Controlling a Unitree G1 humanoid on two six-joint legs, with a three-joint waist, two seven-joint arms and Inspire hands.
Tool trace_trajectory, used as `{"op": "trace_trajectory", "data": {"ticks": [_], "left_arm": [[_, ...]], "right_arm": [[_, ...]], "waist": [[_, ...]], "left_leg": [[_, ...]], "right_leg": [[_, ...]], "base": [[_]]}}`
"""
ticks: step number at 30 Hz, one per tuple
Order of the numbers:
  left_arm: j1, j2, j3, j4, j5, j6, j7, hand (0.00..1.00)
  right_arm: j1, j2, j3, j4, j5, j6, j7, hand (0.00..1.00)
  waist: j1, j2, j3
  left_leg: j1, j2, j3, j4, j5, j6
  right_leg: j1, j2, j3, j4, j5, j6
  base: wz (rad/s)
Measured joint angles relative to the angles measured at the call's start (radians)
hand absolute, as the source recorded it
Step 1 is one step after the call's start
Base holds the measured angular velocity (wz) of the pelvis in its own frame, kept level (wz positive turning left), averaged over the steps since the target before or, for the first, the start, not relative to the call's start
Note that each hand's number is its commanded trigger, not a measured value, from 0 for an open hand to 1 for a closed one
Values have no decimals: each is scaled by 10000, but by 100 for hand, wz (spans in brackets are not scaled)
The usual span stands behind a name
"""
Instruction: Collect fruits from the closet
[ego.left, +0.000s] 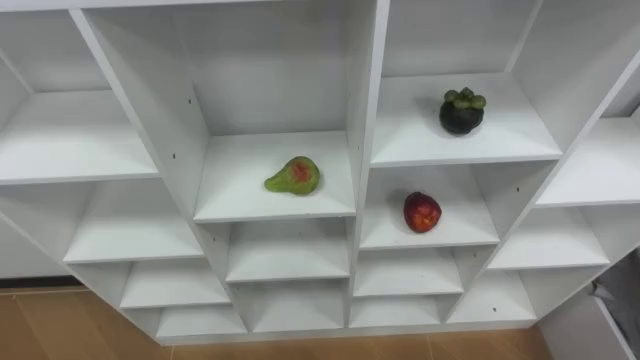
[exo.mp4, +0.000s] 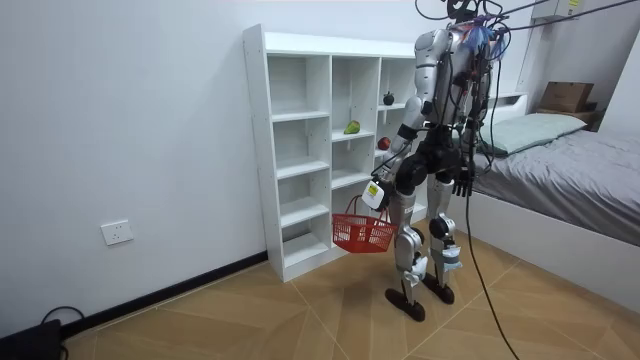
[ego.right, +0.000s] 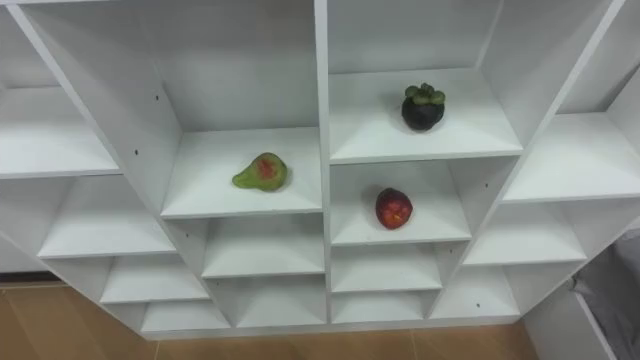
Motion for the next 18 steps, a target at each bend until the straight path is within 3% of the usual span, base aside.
{"op": "trace_trajectory", "data": {"ticks": [18], "left_arm": [[1, 1, -1, 0, 0, 0, 0, 100]], "right_arm": [[13, 0, 7, 3, 0, -2, 0, 0]], "waist": [[-1, -14, -5]], "left_leg": [[6, -1, -12, 4, 0, 0]], "right_leg": [[11, -1, -12, -3, 0, 0]], "base": [[0]]}}
